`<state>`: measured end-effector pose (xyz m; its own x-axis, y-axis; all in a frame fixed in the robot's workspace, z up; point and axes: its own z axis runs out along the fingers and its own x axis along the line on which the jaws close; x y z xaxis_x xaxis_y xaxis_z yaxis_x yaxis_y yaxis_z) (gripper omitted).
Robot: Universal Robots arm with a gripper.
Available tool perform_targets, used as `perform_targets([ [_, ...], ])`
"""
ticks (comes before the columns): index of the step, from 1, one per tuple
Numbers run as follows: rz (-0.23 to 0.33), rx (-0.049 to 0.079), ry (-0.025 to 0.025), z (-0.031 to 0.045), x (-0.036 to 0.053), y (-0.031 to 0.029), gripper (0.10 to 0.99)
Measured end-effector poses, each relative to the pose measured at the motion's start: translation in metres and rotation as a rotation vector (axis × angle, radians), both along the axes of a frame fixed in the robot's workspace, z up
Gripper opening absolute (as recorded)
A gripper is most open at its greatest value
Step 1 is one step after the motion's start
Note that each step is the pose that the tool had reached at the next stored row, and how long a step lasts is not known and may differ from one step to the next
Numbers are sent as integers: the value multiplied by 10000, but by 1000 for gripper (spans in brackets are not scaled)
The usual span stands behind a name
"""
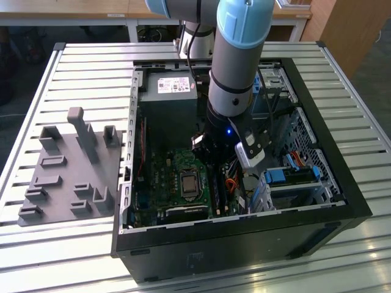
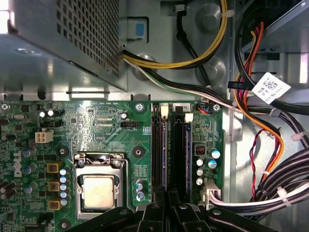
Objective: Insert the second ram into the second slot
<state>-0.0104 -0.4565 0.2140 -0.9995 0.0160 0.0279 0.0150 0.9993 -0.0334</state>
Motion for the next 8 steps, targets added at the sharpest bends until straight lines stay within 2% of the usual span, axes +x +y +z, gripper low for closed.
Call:
perform_targets([
  [8, 0, 2, -1, -4, 0, 0, 141],
])
